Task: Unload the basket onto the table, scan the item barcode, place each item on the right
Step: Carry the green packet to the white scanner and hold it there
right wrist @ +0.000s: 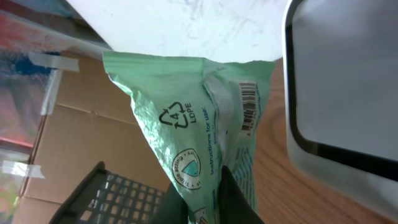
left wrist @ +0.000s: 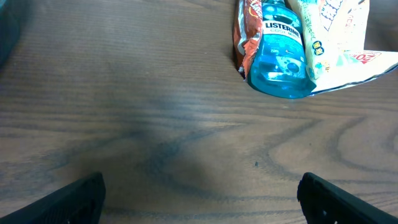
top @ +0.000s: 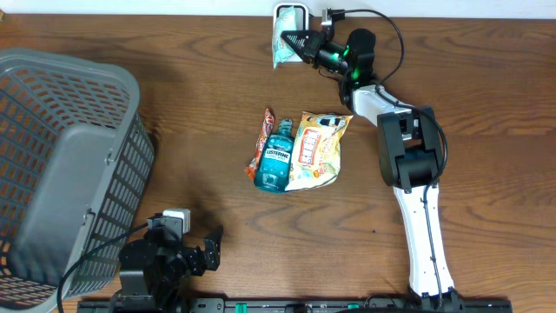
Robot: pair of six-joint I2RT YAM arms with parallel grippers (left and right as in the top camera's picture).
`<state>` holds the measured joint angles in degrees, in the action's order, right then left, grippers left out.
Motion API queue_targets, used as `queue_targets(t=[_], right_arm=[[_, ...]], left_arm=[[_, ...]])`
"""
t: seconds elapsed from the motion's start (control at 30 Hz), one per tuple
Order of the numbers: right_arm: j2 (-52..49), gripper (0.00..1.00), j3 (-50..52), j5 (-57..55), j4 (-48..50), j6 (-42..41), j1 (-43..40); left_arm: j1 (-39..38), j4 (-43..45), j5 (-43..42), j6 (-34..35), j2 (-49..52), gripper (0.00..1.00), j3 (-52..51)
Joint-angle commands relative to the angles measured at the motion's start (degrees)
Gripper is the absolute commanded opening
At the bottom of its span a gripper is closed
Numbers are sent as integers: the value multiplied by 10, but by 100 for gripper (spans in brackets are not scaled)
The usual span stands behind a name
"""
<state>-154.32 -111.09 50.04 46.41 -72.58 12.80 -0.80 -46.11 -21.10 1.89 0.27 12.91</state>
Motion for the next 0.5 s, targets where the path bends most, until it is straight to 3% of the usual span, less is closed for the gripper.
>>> queue_targets(t=[0.0, 0.17, 0.47], right_arm=[[-3, 1, -26, -17, -20, 37, -8], [-3, 1, -26, -21, -84, 68, -24], [-3, 1, -26, -14, -89, 73, -31]], left_arm=[[2, -29, -7, 5, 0, 98, -5], [2, -29, -8, 5, 0, 98, -5], [2, -29, -7, 5, 0, 98, -5]])
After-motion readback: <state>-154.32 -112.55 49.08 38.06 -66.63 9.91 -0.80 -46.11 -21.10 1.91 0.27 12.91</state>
